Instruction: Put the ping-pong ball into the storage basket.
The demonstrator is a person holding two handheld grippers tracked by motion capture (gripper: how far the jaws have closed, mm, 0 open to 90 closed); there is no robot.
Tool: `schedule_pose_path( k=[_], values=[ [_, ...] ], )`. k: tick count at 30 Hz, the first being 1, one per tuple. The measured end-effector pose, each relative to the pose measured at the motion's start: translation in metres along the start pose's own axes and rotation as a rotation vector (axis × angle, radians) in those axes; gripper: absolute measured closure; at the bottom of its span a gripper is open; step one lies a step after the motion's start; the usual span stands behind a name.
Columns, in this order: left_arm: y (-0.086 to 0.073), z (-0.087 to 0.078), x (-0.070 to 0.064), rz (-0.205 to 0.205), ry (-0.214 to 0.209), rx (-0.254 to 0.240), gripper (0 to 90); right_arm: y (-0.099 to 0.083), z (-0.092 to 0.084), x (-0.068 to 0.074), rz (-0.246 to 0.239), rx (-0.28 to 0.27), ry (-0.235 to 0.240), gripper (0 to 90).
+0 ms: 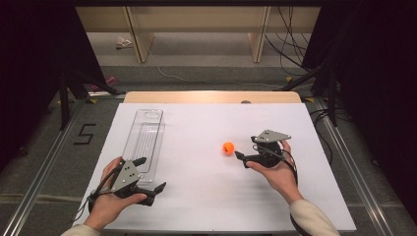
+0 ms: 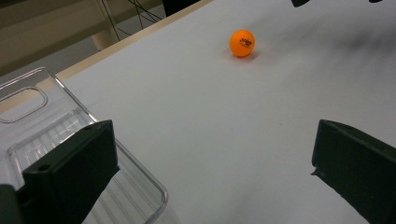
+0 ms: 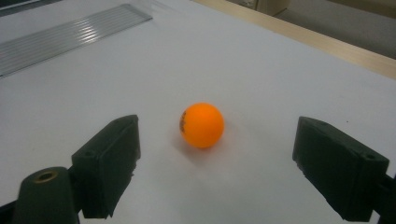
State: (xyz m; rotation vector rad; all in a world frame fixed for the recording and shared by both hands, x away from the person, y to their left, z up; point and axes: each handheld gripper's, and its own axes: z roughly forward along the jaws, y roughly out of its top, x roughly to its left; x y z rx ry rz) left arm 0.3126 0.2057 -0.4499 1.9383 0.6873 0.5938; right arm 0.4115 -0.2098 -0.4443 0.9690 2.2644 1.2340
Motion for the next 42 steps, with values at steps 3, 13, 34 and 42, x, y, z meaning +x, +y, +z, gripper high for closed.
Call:
schedule_pose_path(
  k=[3,13,34,42],
  values=[
    [0.000,0.000,0.000,0.000,0.001,-0.001,0.0,0.001,0.002,0.000,-0.001,0.000,0.001,15.9],
    [0.000,0.000,0.000,-0.001,0.001,-0.001,0.0,0.002,0.009,-0.001,-0.001,0.008,0.001,15.9],
    [0.000,-0.001,0.001,-0.002,0.001,-0.001,0.0,0.006,0.025,-0.001,0.002,0.029,0.007,15.9],
    [0.000,-0.001,0.001,-0.004,-0.001,-0.001,0.0,0.006,0.031,-0.001,0.002,0.036,0.014,15.9]
  ],
)
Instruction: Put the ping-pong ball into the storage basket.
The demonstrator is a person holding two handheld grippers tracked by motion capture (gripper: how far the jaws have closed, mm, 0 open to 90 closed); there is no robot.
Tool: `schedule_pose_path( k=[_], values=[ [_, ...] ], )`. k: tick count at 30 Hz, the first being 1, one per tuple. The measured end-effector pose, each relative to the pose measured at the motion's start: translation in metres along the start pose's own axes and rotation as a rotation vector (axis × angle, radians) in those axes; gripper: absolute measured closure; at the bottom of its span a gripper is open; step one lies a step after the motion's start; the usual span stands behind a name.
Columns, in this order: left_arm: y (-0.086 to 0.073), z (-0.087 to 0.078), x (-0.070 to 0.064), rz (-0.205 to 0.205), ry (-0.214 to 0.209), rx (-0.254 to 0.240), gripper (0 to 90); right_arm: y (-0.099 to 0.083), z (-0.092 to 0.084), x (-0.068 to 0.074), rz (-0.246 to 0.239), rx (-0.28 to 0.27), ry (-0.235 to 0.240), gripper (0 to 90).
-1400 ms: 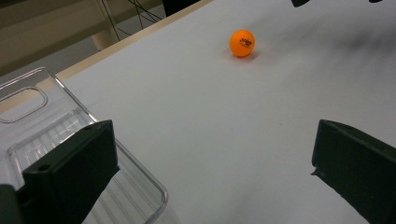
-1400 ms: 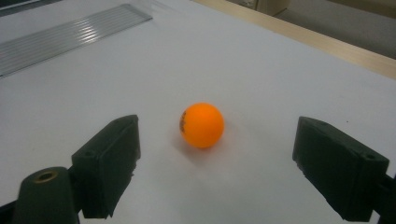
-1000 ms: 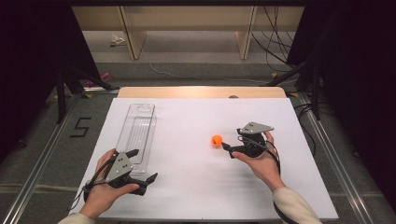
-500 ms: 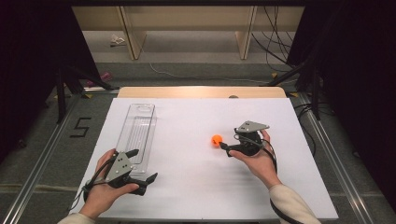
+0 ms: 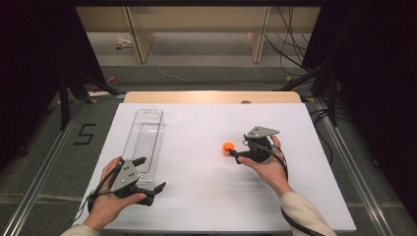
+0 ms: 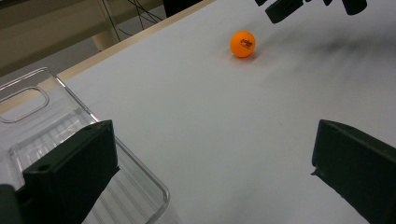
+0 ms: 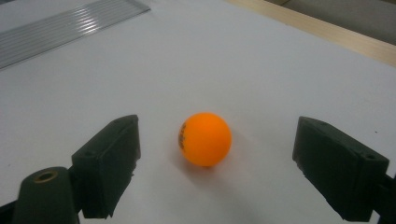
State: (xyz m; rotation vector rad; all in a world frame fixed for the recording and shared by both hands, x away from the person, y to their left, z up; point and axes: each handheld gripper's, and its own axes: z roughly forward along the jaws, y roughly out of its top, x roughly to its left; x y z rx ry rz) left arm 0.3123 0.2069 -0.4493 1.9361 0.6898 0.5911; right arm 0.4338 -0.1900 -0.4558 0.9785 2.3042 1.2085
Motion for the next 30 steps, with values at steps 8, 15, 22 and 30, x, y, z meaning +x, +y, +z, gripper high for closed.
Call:
schedule_pose_path(
  k=[8,15,22,30],
  values=[
    [0.000,0.000,0.000,0.000,0.000,0.000,0.0,0.001,0.007,0.001,0.001,0.009,0.005,15.9],
    [0.000,0.000,0.000,-0.002,0.002,-0.002,0.0,0.002,0.014,0.001,0.003,0.023,0.008,15.9],
    [0.000,0.000,0.000,-0.003,0.002,-0.004,0.0,0.002,0.023,0.000,0.006,0.037,0.008,15.9],
    [0.000,0.000,0.000,-0.002,0.001,-0.004,0.0,0.002,0.029,0.000,0.007,0.047,0.011,15.9]
  ],
)
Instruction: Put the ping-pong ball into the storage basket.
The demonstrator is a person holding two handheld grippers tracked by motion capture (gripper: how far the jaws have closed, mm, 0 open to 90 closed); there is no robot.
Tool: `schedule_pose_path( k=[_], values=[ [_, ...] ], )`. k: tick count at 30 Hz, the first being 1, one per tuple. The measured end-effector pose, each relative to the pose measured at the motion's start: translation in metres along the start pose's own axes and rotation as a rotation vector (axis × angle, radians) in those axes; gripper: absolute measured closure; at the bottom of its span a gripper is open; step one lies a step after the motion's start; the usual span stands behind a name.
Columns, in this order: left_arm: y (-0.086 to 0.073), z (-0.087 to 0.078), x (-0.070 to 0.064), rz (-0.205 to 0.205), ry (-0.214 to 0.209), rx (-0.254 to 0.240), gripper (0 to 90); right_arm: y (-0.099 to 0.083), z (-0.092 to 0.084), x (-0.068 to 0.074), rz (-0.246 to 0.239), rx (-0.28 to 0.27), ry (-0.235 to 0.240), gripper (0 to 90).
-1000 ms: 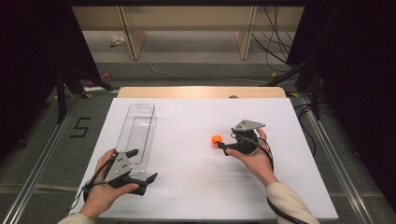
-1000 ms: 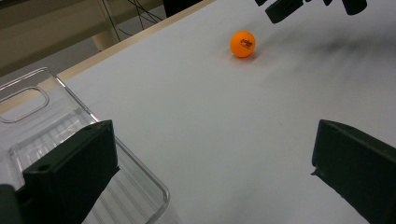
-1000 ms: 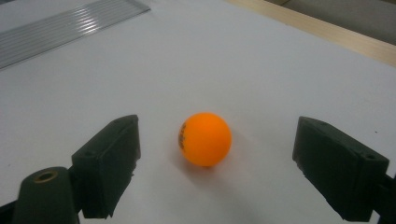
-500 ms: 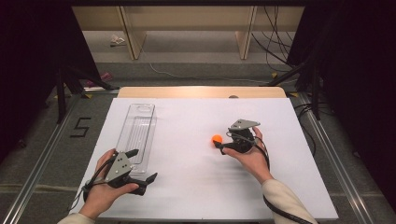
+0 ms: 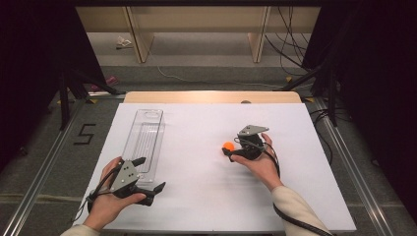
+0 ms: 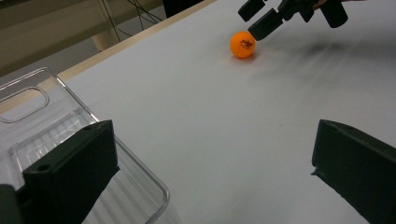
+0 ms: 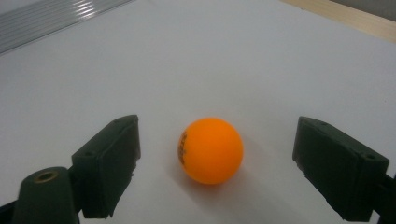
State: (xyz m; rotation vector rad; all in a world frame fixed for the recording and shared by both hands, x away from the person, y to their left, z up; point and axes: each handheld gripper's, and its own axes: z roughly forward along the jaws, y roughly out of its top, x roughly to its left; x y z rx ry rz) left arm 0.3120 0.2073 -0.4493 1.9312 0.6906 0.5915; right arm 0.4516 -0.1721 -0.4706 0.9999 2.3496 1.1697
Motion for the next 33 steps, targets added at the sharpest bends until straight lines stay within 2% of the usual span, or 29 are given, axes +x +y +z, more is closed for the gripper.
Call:
schedule_pose_path(
  k=[33],
  values=[
    [0.000,0.000,0.000,0.000,-0.001,0.001,0.0,-0.003,0.023,-0.002,0.008,0.065,-0.006,18.2]
  ],
)
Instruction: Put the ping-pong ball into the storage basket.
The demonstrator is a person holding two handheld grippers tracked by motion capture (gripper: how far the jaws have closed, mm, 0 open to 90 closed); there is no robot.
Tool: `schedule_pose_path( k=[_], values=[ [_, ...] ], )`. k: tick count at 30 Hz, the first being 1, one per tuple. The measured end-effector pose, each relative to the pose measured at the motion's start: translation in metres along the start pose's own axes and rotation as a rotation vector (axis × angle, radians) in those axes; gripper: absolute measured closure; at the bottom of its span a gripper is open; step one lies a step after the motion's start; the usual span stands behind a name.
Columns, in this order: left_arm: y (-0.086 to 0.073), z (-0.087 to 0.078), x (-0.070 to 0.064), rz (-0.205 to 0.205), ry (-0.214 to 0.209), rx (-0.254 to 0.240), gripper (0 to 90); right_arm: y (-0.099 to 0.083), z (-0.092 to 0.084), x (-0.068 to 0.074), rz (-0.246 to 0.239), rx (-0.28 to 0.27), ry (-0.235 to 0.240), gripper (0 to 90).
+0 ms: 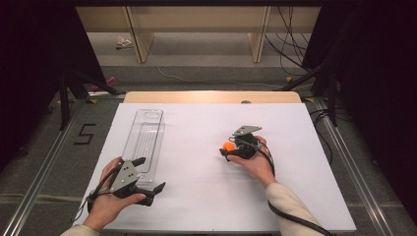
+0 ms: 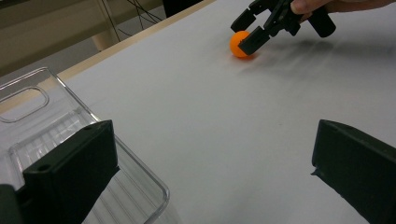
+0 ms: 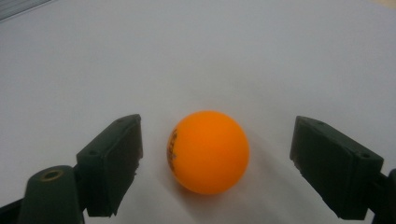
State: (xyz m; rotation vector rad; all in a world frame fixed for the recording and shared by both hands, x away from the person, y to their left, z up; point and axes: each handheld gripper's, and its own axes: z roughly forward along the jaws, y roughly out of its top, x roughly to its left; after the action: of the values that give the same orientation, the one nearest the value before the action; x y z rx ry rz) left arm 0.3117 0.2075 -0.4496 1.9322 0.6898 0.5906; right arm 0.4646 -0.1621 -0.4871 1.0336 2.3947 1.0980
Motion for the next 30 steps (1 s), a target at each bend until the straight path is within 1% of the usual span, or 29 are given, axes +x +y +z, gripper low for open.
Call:
schedule_pose_path(
  k=[6,13,20,30],
  values=[
    [0.0001,0.0000,-0.0001,0.001,0.000,0.000,0.0,-0.0006,0.0034,0.0011,-0.007,0.011,0.008,21.0],
    [0.0000,0.0000,-0.0002,0.000,0.000,-0.001,0.0,-0.0005,0.0059,0.0012,-0.002,0.016,0.012,23.7],
    [0.0000,0.0000,-0.0003,0.001,0.000,-0.001,0.0,-0.0009,0.0076,0.0021,-0.006,0.026,0.021,29.4],
    [0.0000,0.0001,-0.0003,0.002,-0.001,0.000,0.0,-0.0011,0.0086,0.0024,-0.003,0.041,0.019,37.1]
  ],
)
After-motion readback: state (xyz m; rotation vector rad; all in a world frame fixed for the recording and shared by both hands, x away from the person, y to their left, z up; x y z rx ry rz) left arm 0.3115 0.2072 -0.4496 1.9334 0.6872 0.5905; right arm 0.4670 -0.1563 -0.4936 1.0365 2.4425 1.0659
